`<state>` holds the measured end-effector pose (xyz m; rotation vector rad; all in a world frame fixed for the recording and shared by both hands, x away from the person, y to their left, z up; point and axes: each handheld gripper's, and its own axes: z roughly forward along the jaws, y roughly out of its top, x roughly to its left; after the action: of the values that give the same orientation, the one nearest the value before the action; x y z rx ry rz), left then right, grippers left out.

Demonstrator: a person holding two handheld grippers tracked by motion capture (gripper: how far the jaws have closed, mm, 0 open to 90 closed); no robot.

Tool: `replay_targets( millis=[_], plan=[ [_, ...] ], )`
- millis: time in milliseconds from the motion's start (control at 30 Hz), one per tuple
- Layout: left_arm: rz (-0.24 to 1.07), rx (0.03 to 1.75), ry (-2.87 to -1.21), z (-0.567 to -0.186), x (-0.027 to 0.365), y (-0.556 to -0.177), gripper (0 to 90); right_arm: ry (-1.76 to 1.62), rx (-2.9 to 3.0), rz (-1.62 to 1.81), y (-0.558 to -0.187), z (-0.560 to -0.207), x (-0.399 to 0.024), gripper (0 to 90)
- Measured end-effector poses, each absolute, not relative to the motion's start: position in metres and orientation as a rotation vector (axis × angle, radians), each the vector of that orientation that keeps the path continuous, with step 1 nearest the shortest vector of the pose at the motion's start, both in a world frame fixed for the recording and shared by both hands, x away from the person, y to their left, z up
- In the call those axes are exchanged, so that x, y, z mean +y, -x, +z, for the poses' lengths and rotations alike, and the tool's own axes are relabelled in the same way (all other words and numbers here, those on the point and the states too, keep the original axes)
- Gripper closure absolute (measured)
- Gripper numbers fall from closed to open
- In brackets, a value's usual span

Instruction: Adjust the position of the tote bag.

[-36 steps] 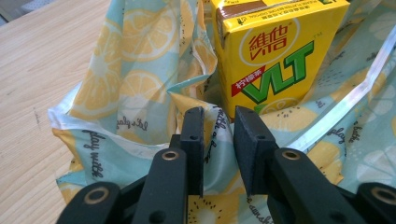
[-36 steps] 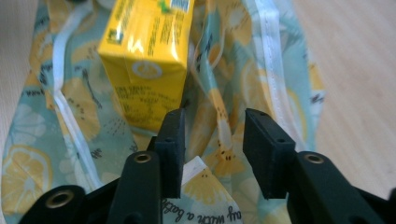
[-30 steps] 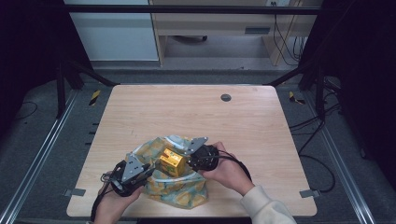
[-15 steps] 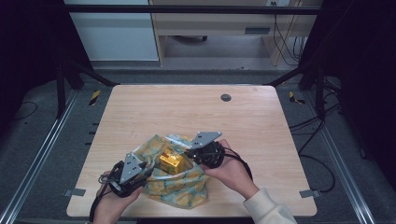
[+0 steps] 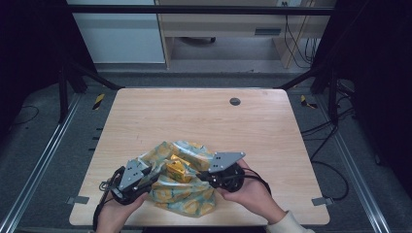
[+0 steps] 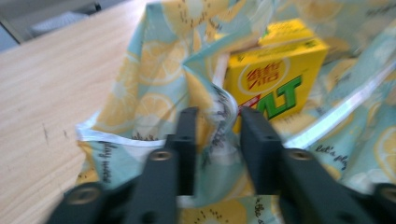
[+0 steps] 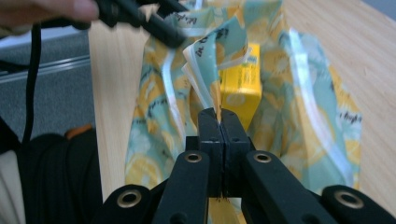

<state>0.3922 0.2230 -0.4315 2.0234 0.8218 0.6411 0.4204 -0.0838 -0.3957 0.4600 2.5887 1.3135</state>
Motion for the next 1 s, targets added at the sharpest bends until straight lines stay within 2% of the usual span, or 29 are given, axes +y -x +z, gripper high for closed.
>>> replay_targets(
  millis=[100,267,633,1000],
  plan=[
    [0.627,0.807,-2.018,-0.43,0.225,-0.387,82.2,-0.475,2.593,1.32,-0.416,-0.401,-0.092,89.9],
    [0.572,0.798,-2.04,-0.437,0.227,-0.38,87.0,-0.497,2.609,1.327,-0.411,-0.413,-0.105,89.9],
    [0.455,0.729,-2.234,-0.46,0.217,-0.375,88.2,-0.555,2.671,1.282,-0.407,-0.449,-0.118,89.6],
    [0.446,0.738,-2.306,-0.468,0.21,-0.378,88.7,-0.627,2.724,1.168,-0.411,-0.471,-0.119,89.6]
  ],
)
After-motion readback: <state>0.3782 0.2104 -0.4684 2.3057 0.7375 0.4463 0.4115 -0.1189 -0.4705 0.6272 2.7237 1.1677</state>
